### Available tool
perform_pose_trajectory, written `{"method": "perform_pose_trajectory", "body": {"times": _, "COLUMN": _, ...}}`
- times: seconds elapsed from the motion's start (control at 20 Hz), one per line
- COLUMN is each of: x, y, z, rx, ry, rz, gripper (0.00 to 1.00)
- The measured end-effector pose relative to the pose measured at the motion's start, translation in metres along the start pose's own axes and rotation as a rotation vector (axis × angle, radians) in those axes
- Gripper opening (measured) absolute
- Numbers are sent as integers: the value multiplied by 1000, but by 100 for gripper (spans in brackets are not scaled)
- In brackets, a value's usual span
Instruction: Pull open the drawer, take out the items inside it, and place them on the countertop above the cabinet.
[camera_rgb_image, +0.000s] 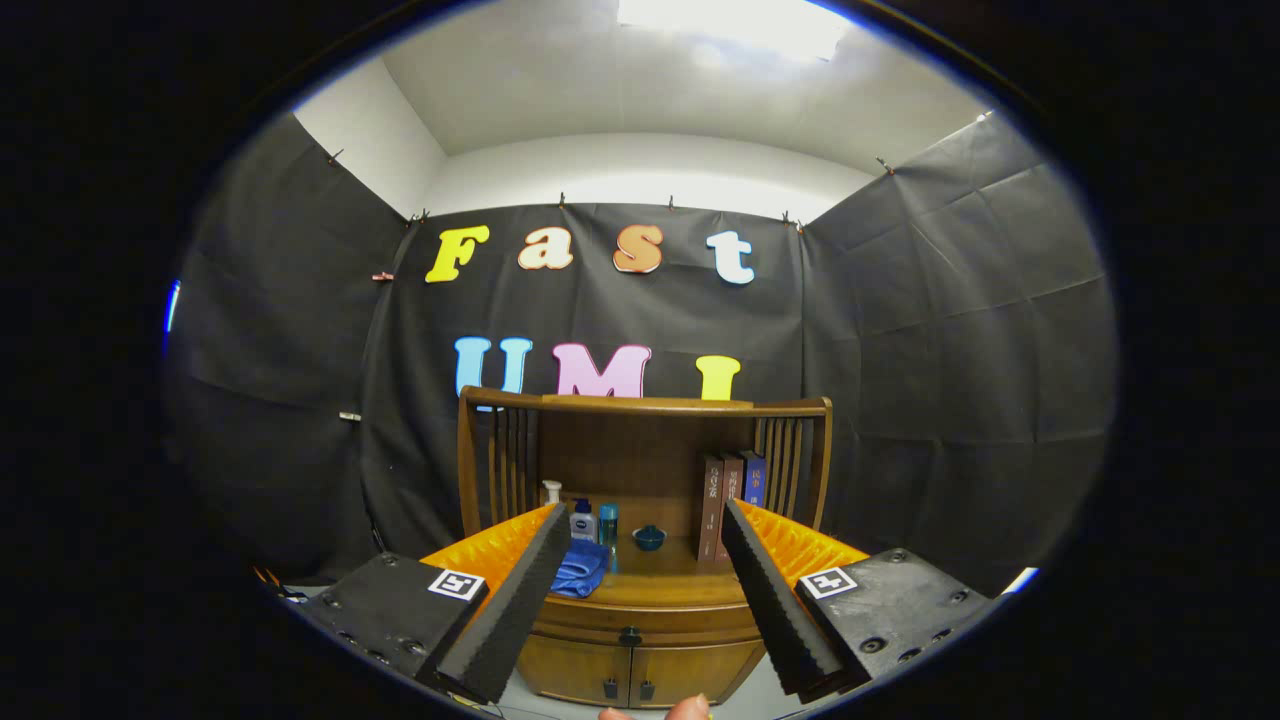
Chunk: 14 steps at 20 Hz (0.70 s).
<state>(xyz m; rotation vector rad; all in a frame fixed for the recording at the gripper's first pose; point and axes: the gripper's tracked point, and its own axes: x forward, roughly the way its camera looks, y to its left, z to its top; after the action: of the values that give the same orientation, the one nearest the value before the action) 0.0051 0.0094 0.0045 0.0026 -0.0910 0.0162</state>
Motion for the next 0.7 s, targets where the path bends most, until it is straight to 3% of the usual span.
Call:
{"method": "perform_pose_trajectory", "body": {"times": 0.35, "x": 29, "y": 29, "z": -71, "rx": 14, "ry": -8, "rz": 58, "gripper": 98}}
{"method": "perform_pose_trajectory", "body": {"times": 0.7, "x": 75, "y": 32, "z": -188, "rx": 21, "ry": 111, "rz": 45, "gripper": 99}}
